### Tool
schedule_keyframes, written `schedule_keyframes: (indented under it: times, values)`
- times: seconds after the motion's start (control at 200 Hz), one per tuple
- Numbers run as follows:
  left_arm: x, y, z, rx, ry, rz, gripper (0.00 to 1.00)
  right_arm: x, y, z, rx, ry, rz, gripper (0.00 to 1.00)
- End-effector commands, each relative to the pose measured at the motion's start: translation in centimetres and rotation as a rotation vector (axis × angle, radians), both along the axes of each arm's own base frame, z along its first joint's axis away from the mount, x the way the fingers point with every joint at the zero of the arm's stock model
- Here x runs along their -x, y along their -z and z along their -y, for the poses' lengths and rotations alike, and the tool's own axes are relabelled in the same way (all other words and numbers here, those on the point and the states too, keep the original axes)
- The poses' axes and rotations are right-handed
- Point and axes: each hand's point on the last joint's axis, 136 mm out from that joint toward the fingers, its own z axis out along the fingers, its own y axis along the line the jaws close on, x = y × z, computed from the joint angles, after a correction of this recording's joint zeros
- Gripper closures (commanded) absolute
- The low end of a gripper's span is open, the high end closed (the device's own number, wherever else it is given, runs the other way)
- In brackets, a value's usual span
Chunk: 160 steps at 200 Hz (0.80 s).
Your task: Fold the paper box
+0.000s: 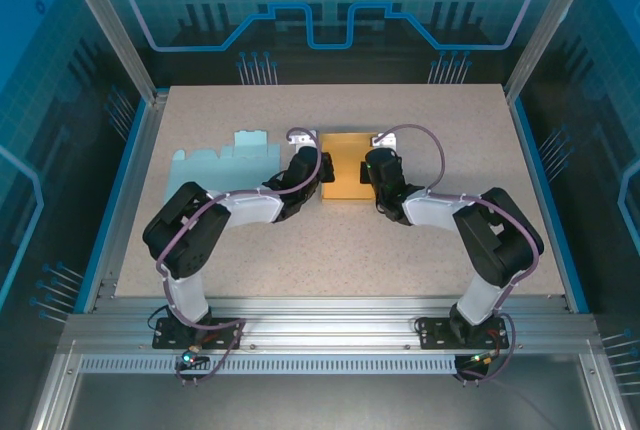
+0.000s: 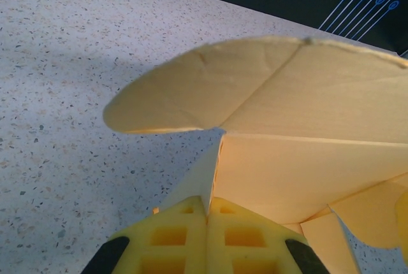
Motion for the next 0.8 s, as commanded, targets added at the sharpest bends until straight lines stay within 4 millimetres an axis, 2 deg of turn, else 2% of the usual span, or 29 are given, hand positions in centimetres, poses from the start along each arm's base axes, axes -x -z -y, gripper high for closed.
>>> schedule_keyframes:
  times: [0.0, 0.265, 0.57, 0.795]
  values:
    - [2.0, -1.6, 5.5, 0.135, 0.168, 0.041, 1.00, 0.7, -0.3, -5.0, -0.097, -0.170, 0.005, 0.95]
    - [2.9, -0.3, 5.3, 0.117, 0.171, 0.015, 1.00, 1.2, 0.4, -4.6, -0.097, -0.162, -0.005, 0.96]
    - [4.6, 2.1, 4.0, 0.102, 0.161, -0.040, 1.00, 2.2, 0.8, -3.8, -0.088, -0.154, -0.013, 0.96]
    - [5.5, 2.5, 3.4, 0.085, 0.167, -0.045, 1.00, 2.7, 1.2, -3.5, -0.080, -0.157, -0.024, 0.96]
